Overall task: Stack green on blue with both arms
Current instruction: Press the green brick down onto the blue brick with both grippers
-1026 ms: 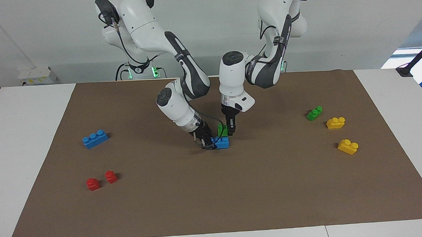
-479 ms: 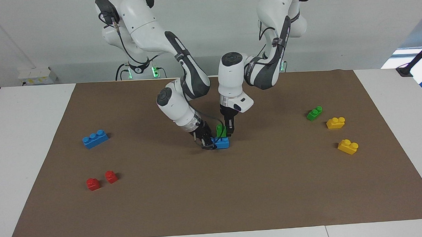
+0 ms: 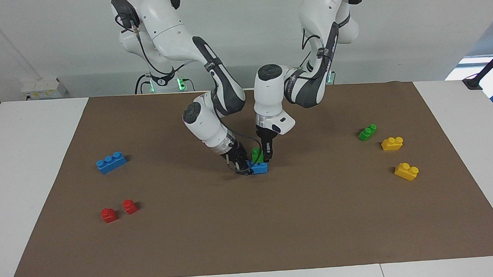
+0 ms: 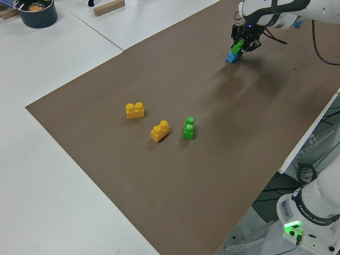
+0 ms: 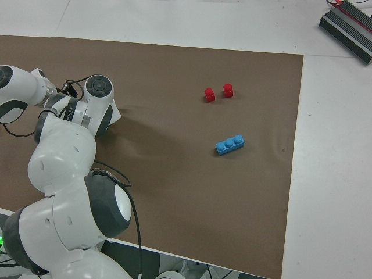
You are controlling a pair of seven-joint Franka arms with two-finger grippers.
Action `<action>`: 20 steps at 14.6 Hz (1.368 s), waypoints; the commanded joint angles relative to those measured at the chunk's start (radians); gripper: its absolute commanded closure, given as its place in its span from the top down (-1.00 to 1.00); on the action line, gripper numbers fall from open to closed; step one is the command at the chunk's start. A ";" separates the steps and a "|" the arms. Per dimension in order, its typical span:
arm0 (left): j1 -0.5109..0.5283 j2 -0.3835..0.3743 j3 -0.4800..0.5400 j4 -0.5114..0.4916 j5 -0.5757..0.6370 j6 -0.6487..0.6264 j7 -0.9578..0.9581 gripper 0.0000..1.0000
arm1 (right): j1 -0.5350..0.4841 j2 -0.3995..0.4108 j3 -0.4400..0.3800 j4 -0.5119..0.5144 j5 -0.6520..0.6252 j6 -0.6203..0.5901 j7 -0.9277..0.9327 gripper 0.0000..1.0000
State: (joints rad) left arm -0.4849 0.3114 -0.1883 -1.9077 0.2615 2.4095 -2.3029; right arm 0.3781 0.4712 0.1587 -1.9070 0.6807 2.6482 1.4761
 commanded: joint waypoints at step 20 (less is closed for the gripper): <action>-0.021 0.098 0.015 0.013 0.163 0.003 -0.130 -1.00 | 0.005 0.015 -0.002 -0.046 0.023 0.056 -0.031 -1.00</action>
State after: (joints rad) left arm -0.5040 0.3526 -0.1896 -1.8984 0.3925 2.4363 -2.3913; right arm 0.3815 0.4677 0.1590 -1.9159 0.6854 2.6651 1.4763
